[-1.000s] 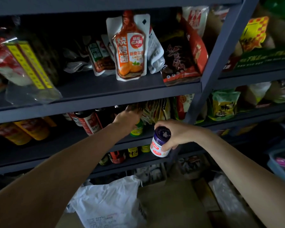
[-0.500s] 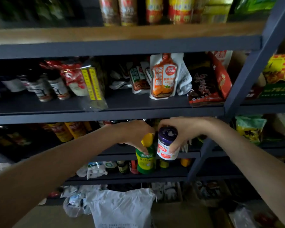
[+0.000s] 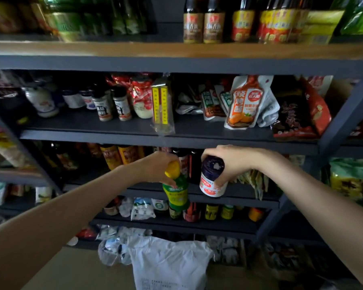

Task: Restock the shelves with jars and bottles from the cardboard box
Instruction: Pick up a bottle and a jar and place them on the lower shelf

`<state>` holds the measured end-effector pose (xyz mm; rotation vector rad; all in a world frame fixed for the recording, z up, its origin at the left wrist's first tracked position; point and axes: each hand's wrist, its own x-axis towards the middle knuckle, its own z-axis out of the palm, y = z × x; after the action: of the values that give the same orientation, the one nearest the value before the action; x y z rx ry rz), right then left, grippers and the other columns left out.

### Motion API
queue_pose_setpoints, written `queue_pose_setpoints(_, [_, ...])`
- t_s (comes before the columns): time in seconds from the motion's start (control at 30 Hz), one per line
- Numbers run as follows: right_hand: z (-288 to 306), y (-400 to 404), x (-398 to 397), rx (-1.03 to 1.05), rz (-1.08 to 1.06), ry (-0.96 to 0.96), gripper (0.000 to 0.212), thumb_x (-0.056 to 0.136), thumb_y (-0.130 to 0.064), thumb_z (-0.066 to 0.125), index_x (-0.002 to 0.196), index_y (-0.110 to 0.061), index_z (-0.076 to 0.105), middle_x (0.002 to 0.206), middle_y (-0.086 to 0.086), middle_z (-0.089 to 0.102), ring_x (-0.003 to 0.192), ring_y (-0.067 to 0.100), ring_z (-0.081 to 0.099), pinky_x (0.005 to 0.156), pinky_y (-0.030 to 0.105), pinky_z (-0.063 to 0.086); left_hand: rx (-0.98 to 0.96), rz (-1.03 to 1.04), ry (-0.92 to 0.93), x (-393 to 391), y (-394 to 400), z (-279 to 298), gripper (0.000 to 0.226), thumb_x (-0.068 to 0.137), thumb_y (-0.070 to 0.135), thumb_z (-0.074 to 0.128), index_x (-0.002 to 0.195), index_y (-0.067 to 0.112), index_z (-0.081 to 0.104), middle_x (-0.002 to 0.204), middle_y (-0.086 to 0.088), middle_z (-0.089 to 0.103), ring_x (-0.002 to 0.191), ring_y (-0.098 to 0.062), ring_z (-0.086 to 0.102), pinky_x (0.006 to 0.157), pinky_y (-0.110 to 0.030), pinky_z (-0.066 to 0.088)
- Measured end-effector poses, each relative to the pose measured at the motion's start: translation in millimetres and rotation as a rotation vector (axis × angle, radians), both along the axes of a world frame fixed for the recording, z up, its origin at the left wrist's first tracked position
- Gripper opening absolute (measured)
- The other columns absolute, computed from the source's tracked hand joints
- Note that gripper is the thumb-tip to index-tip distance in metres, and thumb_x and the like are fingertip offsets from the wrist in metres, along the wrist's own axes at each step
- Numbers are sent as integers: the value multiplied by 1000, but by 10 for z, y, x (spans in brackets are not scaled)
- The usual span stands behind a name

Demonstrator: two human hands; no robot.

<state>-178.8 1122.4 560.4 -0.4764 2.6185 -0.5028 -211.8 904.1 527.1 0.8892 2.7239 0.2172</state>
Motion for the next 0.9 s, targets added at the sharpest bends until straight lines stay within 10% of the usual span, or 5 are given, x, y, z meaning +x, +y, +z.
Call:
queue_pose_setpoints(0.2, [-467,-365,-112,5,-48,-69,49,66,-23,78,104,-33,48,95,-6,37,81,11,51,48,17,46,45,230,58,-310,-478,-732,55,78,22,74,127,15,48,128,-5,53,116,-27,47,94,-34,41])
queue_pose_setpoints(0.4, [-849,-825,-382,-8,-105,-70,55,64,-27,79,104,-38,43,98,-7,39,94,16,49,73,36,57,233,352,12,-825,-651,-962,65,76,19,75,133,15,44,131,-11,53,118,-30,50,91,-35,42])
queue_pose_setpoints(0.9, [-1098,-1182,-542,-55,-386,-20,54,67,-18,78,110,-29,48,105,0,39,98,20,48,66,27,51,292,326,-126,-1460,-368,-1249,53,84,23,67,127,-2,49,127,-19,52,115,-32,52,90,-34,43])
